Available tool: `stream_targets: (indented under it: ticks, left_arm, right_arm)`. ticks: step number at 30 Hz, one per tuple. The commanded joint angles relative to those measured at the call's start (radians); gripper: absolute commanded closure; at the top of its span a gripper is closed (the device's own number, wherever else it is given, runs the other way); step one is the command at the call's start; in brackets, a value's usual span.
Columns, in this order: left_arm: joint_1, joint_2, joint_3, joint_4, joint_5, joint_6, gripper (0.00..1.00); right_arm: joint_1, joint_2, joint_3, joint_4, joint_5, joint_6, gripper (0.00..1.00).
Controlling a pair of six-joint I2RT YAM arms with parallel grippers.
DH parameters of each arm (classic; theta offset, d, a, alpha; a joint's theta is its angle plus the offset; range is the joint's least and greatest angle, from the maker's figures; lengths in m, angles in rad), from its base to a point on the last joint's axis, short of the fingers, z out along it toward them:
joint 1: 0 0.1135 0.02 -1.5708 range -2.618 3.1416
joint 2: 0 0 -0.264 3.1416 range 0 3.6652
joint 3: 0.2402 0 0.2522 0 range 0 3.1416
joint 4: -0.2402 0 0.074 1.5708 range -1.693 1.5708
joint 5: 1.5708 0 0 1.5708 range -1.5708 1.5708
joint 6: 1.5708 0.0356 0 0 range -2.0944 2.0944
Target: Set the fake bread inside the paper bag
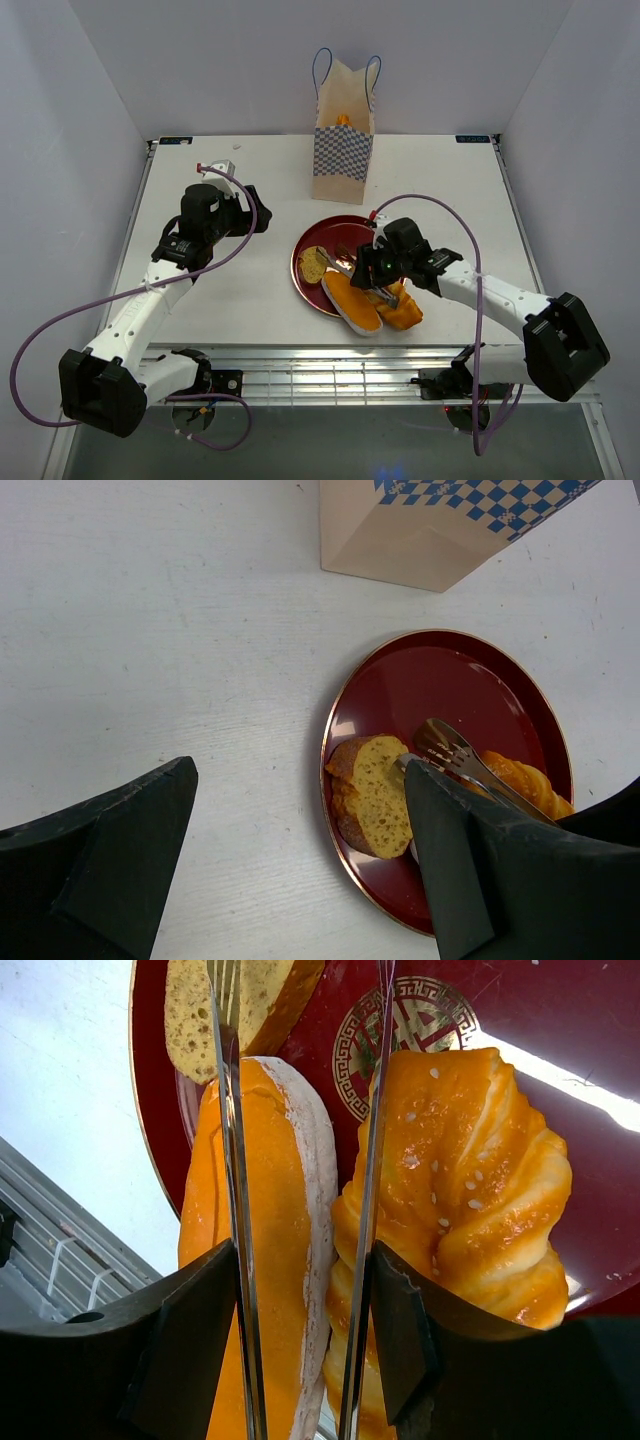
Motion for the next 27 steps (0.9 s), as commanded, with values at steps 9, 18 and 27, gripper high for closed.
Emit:
stream_targets:
  ticks: [9, 18, 27]
  left_arm:
    - [0.000, -0.040, 0.035, -0.002, 0.004, -0.004, 0.05]
    - [0.000, -0.043, 0.035, -0.003, 0.004, -0.002, 0.05]
    - [-0.002, -0.048, 0.037, -0.002, 0.005, -0.002, 0.05]
  right_arm:
    - [0.012, 0.059, 0.049, 0.089, -0.047, 0.009, 0.45]
    - [0.017, 0.075, 0.086, 0.077, -0.067, 0.002, 0.47]
    - [0.019, 0.089, 0.120, 0.049, -0.059, -0.014, 0.53]
